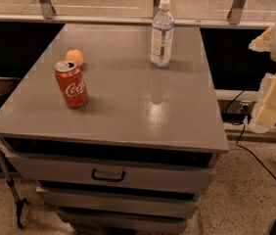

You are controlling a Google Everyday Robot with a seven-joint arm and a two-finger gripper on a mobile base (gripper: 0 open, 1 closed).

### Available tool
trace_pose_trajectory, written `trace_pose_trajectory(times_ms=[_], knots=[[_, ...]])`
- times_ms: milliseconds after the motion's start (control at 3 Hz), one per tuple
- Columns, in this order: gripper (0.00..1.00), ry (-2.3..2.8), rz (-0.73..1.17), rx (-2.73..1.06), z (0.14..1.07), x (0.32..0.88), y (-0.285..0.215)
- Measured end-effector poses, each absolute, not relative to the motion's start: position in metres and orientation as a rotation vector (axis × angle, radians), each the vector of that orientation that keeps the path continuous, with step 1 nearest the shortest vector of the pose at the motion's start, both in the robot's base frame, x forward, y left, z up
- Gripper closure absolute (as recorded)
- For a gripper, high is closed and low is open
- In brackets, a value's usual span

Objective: Move blue plastic bottle near coke can

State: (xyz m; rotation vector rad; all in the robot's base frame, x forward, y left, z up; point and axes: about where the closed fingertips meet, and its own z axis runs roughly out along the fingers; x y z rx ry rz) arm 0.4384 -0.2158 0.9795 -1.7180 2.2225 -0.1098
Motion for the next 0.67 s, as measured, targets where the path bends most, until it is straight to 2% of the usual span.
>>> trace_pose_trajectory(times_ms=[333,667], knots=[[0.0,2.222,-0.11,-1.718,0.9796,0.4384,-0.2158],[0.0,2.212,-0.031,-1.594,0.9823,0.4398,-0.2193]])
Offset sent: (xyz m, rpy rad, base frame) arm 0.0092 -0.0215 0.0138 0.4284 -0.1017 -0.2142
